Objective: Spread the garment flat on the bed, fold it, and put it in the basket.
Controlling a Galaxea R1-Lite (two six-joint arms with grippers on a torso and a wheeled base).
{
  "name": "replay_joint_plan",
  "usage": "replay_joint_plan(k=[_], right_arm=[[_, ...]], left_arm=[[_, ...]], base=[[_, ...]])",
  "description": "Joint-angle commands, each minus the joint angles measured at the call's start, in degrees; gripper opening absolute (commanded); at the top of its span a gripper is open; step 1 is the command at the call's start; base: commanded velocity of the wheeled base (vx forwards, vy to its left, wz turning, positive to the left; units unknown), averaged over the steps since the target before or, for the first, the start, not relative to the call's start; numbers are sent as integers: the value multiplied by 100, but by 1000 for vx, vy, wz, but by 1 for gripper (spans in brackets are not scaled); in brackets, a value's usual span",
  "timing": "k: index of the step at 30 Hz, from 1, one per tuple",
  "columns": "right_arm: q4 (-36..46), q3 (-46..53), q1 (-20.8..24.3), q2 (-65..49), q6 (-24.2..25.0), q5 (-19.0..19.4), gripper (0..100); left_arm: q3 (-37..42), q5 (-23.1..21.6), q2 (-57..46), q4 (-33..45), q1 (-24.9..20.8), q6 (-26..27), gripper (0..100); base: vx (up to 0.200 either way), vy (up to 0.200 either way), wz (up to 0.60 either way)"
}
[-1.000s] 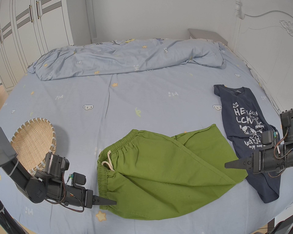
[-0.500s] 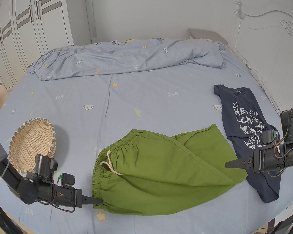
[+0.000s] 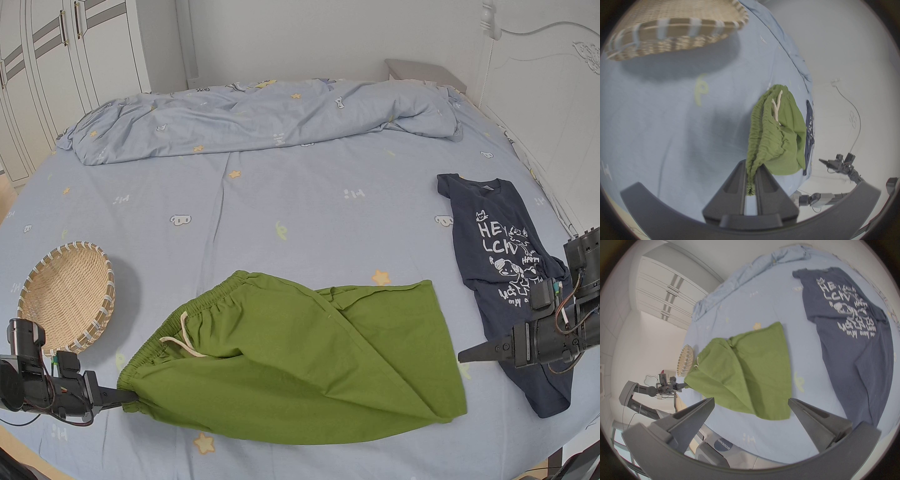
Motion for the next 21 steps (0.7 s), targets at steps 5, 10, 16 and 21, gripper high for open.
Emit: replay_joint_plan(k=[5, 10, 16, 21], right_arm=[[112, 623, -95, 284, -80, 19, 100], [68, 1116, -148, 565, -520, 581, 100], [68, 1441, -403, 847, -1355, 1056, 100], [-354, 1801, -253, 1102, -1706, 1056, 100]], left_arm=[[1, -13, -85, 60, 305, 62, 0], [-16, -13, -76, 51, 174, 62, 0], [-16, -13, -41, 60, 112, 62, 0], [-16, -13, -41, 51, 77, 62, 0]], base=[[0, 0, 0], [0, 0, 0], [0, 0, 0], [0, 0, 0]])
